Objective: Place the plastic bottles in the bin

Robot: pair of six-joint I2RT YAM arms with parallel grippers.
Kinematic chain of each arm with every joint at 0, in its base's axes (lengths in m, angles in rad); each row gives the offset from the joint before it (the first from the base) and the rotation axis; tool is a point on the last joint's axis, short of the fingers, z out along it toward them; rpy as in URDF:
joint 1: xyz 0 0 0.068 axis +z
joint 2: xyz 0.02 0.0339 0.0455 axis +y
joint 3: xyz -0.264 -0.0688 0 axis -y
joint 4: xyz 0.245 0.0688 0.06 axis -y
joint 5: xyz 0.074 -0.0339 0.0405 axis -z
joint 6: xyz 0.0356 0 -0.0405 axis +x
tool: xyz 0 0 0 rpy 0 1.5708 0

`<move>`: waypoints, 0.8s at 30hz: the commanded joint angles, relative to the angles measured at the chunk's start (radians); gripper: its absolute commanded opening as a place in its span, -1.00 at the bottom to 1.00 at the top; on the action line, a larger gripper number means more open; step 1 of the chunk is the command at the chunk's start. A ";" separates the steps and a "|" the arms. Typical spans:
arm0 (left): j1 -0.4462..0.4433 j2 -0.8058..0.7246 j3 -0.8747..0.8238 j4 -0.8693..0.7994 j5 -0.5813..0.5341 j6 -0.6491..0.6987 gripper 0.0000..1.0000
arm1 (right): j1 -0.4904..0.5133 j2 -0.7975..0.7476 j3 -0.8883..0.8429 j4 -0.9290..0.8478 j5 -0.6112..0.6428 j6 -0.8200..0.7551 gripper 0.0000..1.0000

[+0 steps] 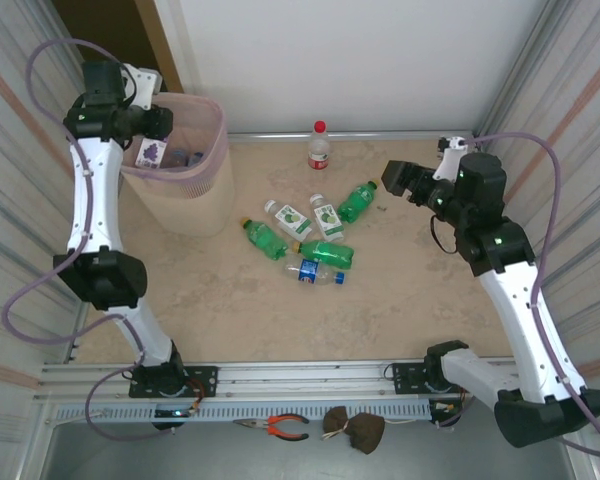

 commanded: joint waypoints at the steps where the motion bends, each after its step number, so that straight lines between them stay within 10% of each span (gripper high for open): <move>1: 0.004 -0.061 -0.040 -0.029 0.092 -0.057 -0.19 | -0.004 0.029 -0.033 0.016 -0.091 -0.254 0.75; 10: -0.019 -0.221 -0.242 0.032 0.225 -0.151 -0.15 | 0.056 0.162 -0.062 -0.153 -0.374 -0.804 0.82; 15: -0.053 -0.309 -0.345 0.065 0.249 -0.187 -0.13 | 0.201 0.277 -0.060 -0.257 -0.221 -1.065 0.83; 24: -0.130 -0.431 -0.504 0.114 0.242 -0.241 -0.13 | 0.416 0.418 -0.150 -0.133 -0.065 -1.078 0.75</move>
